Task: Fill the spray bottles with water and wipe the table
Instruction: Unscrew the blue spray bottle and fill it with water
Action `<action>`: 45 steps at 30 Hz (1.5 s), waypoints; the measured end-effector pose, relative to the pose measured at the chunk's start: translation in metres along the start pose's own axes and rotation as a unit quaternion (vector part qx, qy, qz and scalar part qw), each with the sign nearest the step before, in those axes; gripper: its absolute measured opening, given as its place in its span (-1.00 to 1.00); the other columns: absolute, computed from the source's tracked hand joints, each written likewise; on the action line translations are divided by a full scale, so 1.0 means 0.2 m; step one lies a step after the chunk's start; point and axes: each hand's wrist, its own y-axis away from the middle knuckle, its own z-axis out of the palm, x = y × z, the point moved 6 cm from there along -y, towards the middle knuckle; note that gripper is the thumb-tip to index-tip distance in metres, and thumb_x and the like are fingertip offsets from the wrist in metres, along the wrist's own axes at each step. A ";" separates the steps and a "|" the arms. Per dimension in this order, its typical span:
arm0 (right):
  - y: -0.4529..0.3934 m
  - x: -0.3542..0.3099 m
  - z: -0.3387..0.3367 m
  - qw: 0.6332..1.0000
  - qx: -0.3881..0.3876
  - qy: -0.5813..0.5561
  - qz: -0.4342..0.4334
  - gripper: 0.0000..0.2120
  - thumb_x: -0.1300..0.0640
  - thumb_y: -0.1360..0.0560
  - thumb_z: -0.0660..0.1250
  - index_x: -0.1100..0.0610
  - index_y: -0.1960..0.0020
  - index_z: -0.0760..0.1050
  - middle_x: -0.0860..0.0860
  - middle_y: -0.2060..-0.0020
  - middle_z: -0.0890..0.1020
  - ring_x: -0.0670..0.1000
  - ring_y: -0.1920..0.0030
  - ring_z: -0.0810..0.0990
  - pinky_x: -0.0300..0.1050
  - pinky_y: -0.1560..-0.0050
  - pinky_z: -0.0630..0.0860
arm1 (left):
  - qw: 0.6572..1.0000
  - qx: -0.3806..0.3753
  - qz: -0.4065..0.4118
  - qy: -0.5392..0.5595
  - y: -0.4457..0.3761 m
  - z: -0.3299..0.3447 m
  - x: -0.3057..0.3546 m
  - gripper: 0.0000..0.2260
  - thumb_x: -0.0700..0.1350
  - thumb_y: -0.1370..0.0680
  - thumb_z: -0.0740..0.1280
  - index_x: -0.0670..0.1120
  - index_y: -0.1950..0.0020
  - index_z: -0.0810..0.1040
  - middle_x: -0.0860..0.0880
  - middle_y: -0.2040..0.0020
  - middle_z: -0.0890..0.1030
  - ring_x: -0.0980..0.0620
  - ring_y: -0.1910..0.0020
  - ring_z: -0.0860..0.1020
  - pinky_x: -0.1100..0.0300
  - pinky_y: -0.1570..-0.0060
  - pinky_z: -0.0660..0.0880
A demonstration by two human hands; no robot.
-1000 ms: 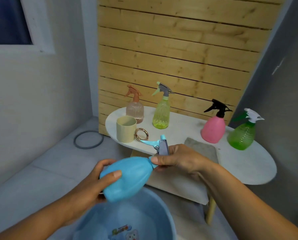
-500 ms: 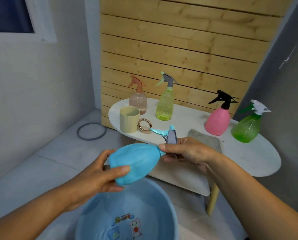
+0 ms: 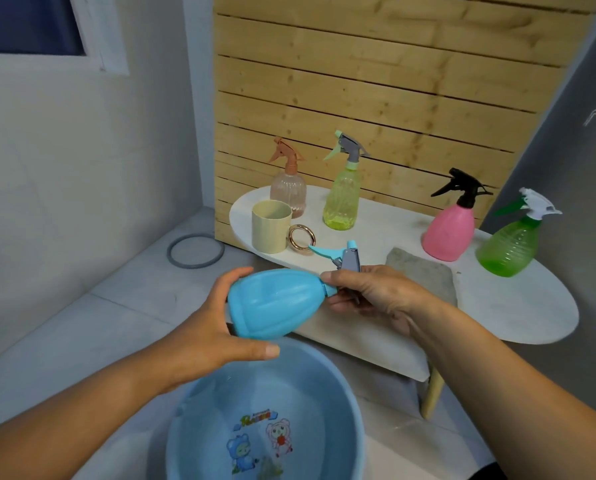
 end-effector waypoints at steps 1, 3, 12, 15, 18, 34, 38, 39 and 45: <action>0.00 0.00 0.00 1.000 -0.007 -0.003 0.001 -0.74 0.02 -0.42 0.56 0.14 0.01 0.64 0.12 0.16 0.76 -0.08 0.31 0.71 -0.33 0.37 0.45 | 1.000 0.015 -0.001 0.002 0.00 -0.01 0.00 -0.10 0.20 -0.16 0.72 0.57 -0.31 0.25 0.26 -0.25 0.48 0.15 -0.09 0.68 0.24 0.11 0.65; 0.00 0.00 -0.01 1.000 -0.024 -0.002 -0.003 -0.72 0.03 -0.41 0.56 0.14 -0.05 0.65 0.09 0.13 0.76 -0.09 0.27 0.72 -0.33 0.26 0.47 | 0.999 0.030 -0.017 0.032 0.00 -0.04 0.00 -0.24 0.28 -0.17 0.67 0.47 -0.28 0.39 0.13 -0.21 0.59 0.08 -0.07 0.70 0.15 0.07 0.68; 0.00 0.00 0.03 0.997 -0.064 -0.023 -0.035 -0.84 0.18 -0.45 0.52 0.18 -0.01 0.66 0.08 0.19 0.76 -0.10 0.30 0.71 -0.38 0.32 0.53 | 0.980 0.031 -0.105 0.164 0.00 -0.02 -0.04 -0.37 0.50 -0.37 0.38 0.21 -0.32 0.53 -0.03 -0.26 0.65 -0.07 -0.15 0.69 -0.08 0.01 0.67; -0.04 0.02 0.04 0.999 -0.040 0.005 -0.018 -0.73 0.05 -0.41 0.55 0.13 -0.05 0.65 0.09 0.11 0.76 -0.03 0.17 0.73 -0.21 0.07 0.49 | 0.983 -0.020 -0.077 0.165 0.02 0.00 -0.03 -0.27 0.38 -0.22 0.60 0.33 -0.33 0.43 0.07 -0.29 0.56 -0.02 -0.17 0.68 -0.08 -0.02 0.67; -0.05 0.04 0.06 1.000 -0.029 -0.002 0.001 -0.65 -0.02 -0.37 0.56 0.15 -0.06 0.66 0.12 0.09 0.76 0.06 0.02 0.74 -0.08 -0.19 0.47 | 0.998 -0.016 -0.050 0.039 0.02 -0.01 -0.01 -0.02 0.15 -0.09 0.75 0.44 -0.36 0.27 0.22 -0.25 0.45 0.14 -0.15 0.63 0.14 0.06 0.68; -0.15 -0.01 -0.38 0.991 0.102 -0.083 -0.034 -0.70 0.04 -0.48 0.49 0.12 -0.15 0.58 0.04 0.22 0.71 -0.02 0.24 0.65 -0.04 0.06 0.50 | 0.980 0.007 -0.117 0.162 0.00 -0.14 -0.04 -0.42 0.46 -0.21 0.50 0.29 -0.17 0.67 -0.01 -0.22 0.70 -0.02 -0.16 0.69 0.06 -0.01 0.63; -0.24 0.06 -0.49 0.982 0.157 -0.106 0.005 -0.72 0.02 -0.53 0.46 0.19 -0.11 0.57 0.06 0.31 0.65 -0.02 0.40 0.59 -0.19 0.42 0.53 | 0.970 0.025 -0.107 0.218 -0.01 -0.15 -0.05 -0.39 0.40 -0.17 0.58 0.22 -0.17 0.70 -0.03 -0.24 0.69 0.00 -0.14 0.70 0.08 -0.04 0.60; -0.27 0.08 -0.50 0.980 0.168 -0.105 0.014 -0.73 0.02 -0.53 0.46 0.20 -0.08 0.56 0.08 0.32 0.65 -0.02 0.43 0.57 -0.20 0.45 0.51 | 0.966 0.028 -0.105 0.236 -0.02 -0.15 -0.05 -0.35 0.38 -0.14 0.61 0.19 -0.19 0.70 -0.04 -0.26 0.68 -0.02 -0.17 0.69 0.07 -0.05 0.62; -0.40 0.12 -0.44 0.976 0.211 -0.035 0.043 -0.76 0.06 -0.58 0.38 0.22 -0.11 0.56 0.16 0.16 0.72 -0.04 0.46 0.48 -0.24 0.47 0.36 | 0.951 0.023 -0.092 0.293 -0.05 -0.14 -0.04 -0.26 0.18 -0.12 0.74 -0.02 -0.24 0.70 -0.15 -0.30 0.65 -0.14 -0.24 0.65 0.06 0.00 0.67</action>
